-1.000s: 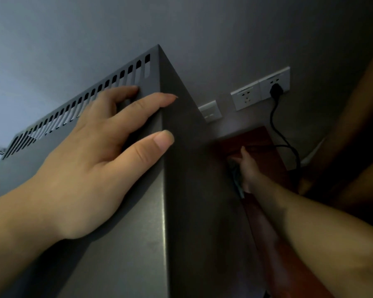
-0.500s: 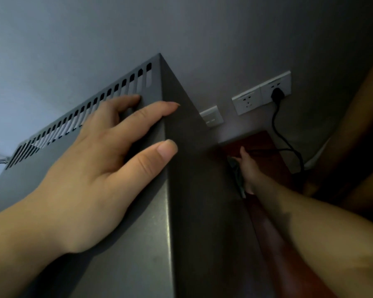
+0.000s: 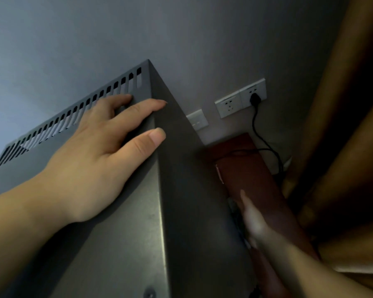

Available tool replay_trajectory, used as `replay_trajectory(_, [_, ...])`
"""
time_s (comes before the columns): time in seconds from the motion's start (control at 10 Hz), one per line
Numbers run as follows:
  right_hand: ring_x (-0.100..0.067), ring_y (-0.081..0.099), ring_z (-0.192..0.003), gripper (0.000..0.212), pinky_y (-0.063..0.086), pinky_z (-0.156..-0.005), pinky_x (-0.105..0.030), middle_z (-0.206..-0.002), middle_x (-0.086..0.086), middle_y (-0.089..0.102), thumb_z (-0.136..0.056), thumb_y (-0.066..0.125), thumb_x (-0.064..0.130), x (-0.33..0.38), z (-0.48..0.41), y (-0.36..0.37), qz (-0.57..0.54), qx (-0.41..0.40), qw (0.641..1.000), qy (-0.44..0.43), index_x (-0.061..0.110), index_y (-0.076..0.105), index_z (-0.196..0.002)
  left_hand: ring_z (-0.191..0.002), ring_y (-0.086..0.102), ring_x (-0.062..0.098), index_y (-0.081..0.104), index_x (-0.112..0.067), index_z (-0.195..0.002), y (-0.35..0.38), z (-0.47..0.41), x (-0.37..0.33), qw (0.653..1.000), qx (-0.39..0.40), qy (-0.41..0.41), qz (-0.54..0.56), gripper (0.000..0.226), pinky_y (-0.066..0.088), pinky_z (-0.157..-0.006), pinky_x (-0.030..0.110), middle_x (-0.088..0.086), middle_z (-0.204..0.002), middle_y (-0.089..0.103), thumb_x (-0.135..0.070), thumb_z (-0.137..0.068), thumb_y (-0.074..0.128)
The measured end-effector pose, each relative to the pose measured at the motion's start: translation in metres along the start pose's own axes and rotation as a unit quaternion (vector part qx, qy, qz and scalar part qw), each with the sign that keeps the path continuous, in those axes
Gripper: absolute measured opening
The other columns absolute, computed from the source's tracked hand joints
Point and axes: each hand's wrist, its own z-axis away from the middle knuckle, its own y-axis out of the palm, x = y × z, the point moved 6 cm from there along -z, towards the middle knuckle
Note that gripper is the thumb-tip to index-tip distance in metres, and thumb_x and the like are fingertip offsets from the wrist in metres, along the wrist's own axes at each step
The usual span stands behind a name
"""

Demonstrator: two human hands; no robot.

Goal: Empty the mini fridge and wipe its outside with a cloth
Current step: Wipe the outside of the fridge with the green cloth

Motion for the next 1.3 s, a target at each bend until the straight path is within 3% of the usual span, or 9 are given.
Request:
replay_trajectory(0.1, [-0.026, 0.063, -0.122, 0.077, 0.041, -0.112, -0.04, -0.129, -0.008, 0.068, -0.094, 0.032, 0.071, 0.026, -0.026, 0.036, -0.029, 0.136, 0.989, -0.04, 0.016, 0.052, -0.144, -0.143, 0.02, -0.01, 0.041, -0.061, -0.14, 0.001, 0.001, 0.001, 1.0, 0.005, -0.009, -0.004, 0.057, 0.02, -0.11, 0.024, -0.036, -0.15, 0.028, -0.073, -0.085, 0.039])
replay_trajectory(0.3, [-0.02, 0.058, -0.13, 0.079, 0.032, -0.12, -0.044, -0.138, 0.002, 0.064, -0.078, 0.055, 0.079, 0.029, -0.021, 0.04, 0.01, 0.085, 0.993, -0.081, 0.028, 0.06, -0.138, -0.144, 0.017, -0.005, 0.035, -0.07, -0.136, -0.002, 0.0, 0.002, 0.999, 0.031, -0.03, -0.007, 0.061, 0.017, -0.109, 0.025, -0.027, -0.152, 0.026, -0.081, -0.076, 0.03])
replay_trajectory(0.4, [-0.024, 0.061, -0.125, 0.082, 0.036, -0.117, -0.048, -0.133, -0.002, 0.067, -0.079, 0.05, 0.085, 0.006, -0.03, 0.013, 0.015, 0.062, 0.995, -0.073, 0.028, 0.061, -0.138, -0.144, 0.017, -0.004, 0.032, -0.074, -0.133, -0.004, -0.002, 0.002, 0.999, 0.042, -0.031, -0.012, 0.055, 0.016, -0.109, 0.026, -0.024, -0.151, 0.025, -0.08, -0.079, 0.031])
replay_trajectory(0.6, [-0.017, 0.057, -0.131, 0.07, 0.039, -0.112, -0.037, -0.14, -0.001, 0.061, -0.092, 0.037, 0.067, 0.068, 0.032, 0.087, -0.014, 0.174, 0.977, -0.126, 0.023, 0.052, -0.144, -0.145, 0.017, -0.001, 0.031, -0.073, -0.135, -0.004, -0.003, 0.004, 0.998, 0.047, -0.036, -0.02, 0.06, 0.016, -0.111, 0.027, -0.02, -0.153, 0.025, -0.082, -0.076, 0.027])
replay_trajectory(0.9, [-0.009, 0.058, -0.127, 0.072, 0.036, -0.114, -0.032, -0.141, 0.008, 0.06, -0.086, 0.042, 0.067, 0.067, 0.057, 0.089, 0.048, 0.188, 0.967, -0.164, 0.026, 0.054, -0.144, -0.145, 0.018, -0.004, 0.03, -0.072, -0.137, -0.007, -0.003, 0.005, 0.999, 0.034, -0.041, -0.007, 0.059, 0.019, -0.113, 0.029, -0.026, -0.152, 0.026, -0.081, -0.078, 0.029])
replay_trajectory(1.0, [0.011, 0.04, -0.136, 0.062, 0.02, -0.119, -0.02, -0.143, 0.027, 0.051, -0.087, 0.036, 0.081, 0.087, 0.083, 0.108, 0.164, 0.183, 0.935, -0.255, 0.048, 0.056, -0.136, -0.144, 0.022, -0.004, 0.032, -0.062, -0.143, -0.007, -0.003, 0.008, 0.999, 0.02, -0.042, 0.006, 0.065, 0.023, -0.118, 0.035, -0.027, -0.151, 0.03, -0.08, -0.081, 0.03])
replay_trajectory(1.1, [-0.002, 0.042, -0.14, 0.056, 0.024, -0.122, -0.034, -0.145, 0.02, 0.053, -0.088, 0.039, 0.081, 0.078, 0.076, 0.093, 0.158, 0.162, 0.938, -0.264, 0.049, 0.062, -0.128, -0.144, 0.024, -0.002, 0.033, -0.051, -0.148, -0.007, -0.003, 0.008, 0.999, 0.016, -0.04, 0.01, 0.07, 0.024, -0.121, 0.04, -0.025, -0.151, 0.032, -0.077, -0.083, 0.03])
replay_trajectory(1.2, [-0.011, 0.054, -0.131, 0.05, 0.031, -0.121, -0.038, -0.14, 0.005, 0.061, -0.091, 0.05, 0.061, 0.066, 0.069, 0.076, 0.045, 0.138, 0.972, -0.185, 0.031, 0.067, -0.127, -0.144, 0.026, -0.002, 0.034, -0.048, -0.149, -0.01, -0.003, 0.009, 0.999, 0.013, -0.045, 0.008, 0.07, 0.025, -0.121, 0.039, -0.027, -0.15, 0.033, -0.074, -0.084, 0.029])
replay_trajectory(1.3, [-0.013, 0.053, -0.134, 0.081, 0.029, -0.121, -0.039, -0.145, 0.005, 0.058, -0.076, 0.063, 0.075, 0.075, 0.085, 0.086, 0.027, 0.196, 0.955, -0.222, 0.027, 0.057, -0.142, -0.143, 0.026, -0.004, 0.032, -0.047, -0.149, -0.01, -0.003, 0.008, 0.999, 0.009, -0.047, 0.006, 0.067, 0.024, -0.12, 0.033, -0.029, -0.15, 0.034, -0.07, -0.087, 0.031])
